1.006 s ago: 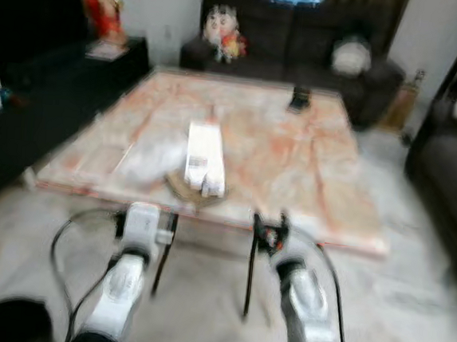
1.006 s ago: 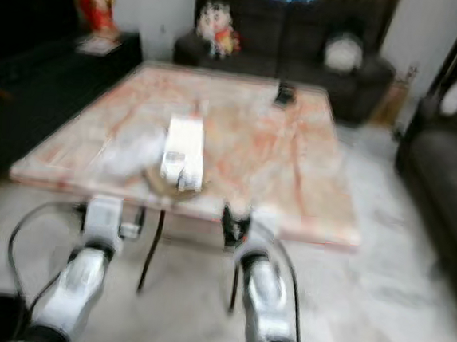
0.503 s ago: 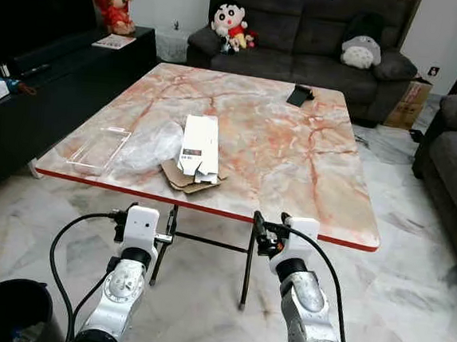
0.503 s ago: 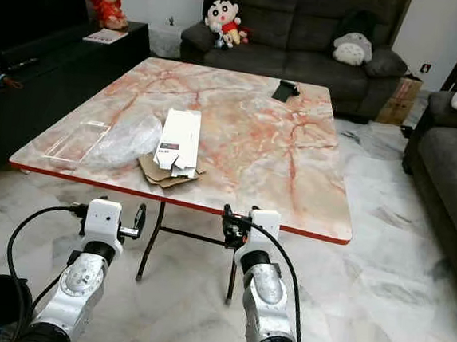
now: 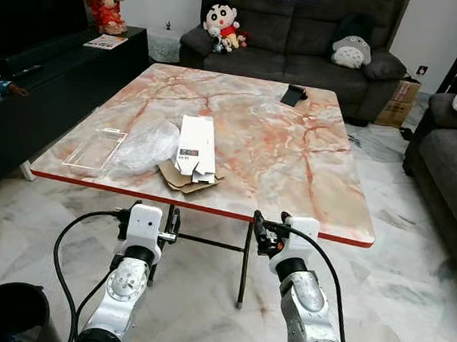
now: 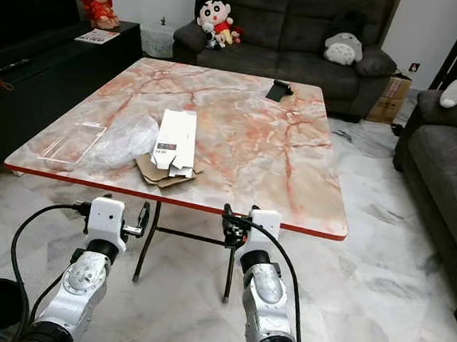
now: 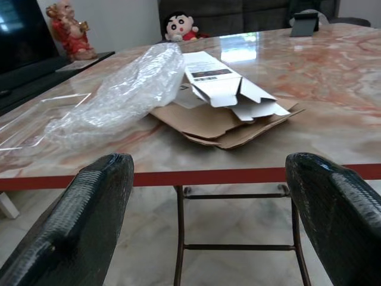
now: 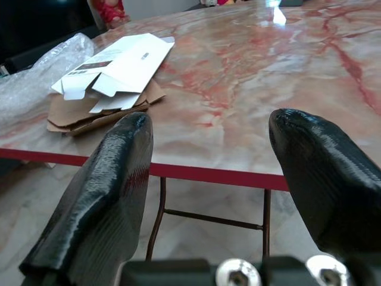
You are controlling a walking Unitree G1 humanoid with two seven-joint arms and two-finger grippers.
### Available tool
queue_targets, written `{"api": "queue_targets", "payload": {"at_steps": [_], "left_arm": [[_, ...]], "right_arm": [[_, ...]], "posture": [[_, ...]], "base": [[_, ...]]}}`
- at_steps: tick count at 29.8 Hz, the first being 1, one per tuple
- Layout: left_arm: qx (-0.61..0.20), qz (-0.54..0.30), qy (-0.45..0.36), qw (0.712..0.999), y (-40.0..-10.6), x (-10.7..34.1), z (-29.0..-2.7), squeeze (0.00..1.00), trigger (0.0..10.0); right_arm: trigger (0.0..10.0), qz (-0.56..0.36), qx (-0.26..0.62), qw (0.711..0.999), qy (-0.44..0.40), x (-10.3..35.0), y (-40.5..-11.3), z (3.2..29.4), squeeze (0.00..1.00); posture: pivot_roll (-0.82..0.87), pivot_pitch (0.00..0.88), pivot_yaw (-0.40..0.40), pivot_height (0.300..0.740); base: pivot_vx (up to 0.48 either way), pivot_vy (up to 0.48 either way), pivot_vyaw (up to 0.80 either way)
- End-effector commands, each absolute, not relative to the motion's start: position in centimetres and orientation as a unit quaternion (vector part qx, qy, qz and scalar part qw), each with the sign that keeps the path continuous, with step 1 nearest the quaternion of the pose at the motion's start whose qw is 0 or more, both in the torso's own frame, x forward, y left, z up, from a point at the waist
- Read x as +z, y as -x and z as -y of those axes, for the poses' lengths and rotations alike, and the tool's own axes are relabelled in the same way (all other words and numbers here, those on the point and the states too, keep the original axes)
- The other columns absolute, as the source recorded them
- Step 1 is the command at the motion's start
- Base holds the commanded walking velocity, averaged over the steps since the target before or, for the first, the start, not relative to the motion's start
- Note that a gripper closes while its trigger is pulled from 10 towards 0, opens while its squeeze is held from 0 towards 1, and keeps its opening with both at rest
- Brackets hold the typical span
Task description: Picking trash to rubbish bin
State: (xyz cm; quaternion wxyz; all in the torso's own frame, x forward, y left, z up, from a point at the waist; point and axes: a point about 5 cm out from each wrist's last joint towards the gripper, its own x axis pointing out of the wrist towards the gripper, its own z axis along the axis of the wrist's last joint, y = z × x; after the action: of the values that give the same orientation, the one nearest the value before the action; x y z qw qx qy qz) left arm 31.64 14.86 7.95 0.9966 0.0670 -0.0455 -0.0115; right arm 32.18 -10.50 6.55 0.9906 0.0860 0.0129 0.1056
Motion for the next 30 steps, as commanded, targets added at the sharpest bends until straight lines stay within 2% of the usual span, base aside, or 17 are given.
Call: {"api": "queue_targets", "payload": {"at_steps": [1, 3, 18, 21, 30], "left_arm": [[-0.014, 0.062, -0.064, 0.996, -32.07, 8.89, -14.46, 0.00, 10.0], [-0.014, 0.062, -0.064, 0.996, -32.07, 8.90, -14.48, 0.00, 10.0], [-0.005, 0.066, -0.063, 0.996, -31.97, 8.98, -14.84, 0.00, 10.0], [-0.006, 0.068, -0.063, 0.996, -31.95, 9.02, -14.76, 0.00, 10.0], [-0.007, 0.068, -0.063, 0.996, -31.89, 8.99, -14.79, 0.00, 10.0]], "right_arm": [[10.0, 0.002, 0.102, 0.991, -0.091, 7.36, -32.60, 10.61, 0.00], [10.0, 0.006, 0.102, 0.990, -0.096, 7.41, -32.59, 10.61, 0.00], [10.0, 0.008, 0.112, 0.992, -0.060, 7.49, -32.57, 10.32, 0.00], [10.0, 0.012, 0.110, 0.992, -0.068, 7.53, -32.55, 10.34, 0.00], [10.0, 0.013, 0.100, 0.992, -0.081, 7.57, -32.62, 10.60, 0.00]], "posture": [[0.17, 0.000, -0.035, 0.740], [0.17, 0.000, -0.035, 0.740], [0.17, 0.000, -0.029, 0.740], [0.17, 0.000, -0.030, 0.740], [0.16, 0.000, -0.025, 0.740]], "base": [[0.000, 0.000, -0.80], [0.000, 0.000, -0.80], [0.000, 0.000, 0.05], [0.261, 0.000, 0.71], [0.297, 0.000, 0.00]]}}
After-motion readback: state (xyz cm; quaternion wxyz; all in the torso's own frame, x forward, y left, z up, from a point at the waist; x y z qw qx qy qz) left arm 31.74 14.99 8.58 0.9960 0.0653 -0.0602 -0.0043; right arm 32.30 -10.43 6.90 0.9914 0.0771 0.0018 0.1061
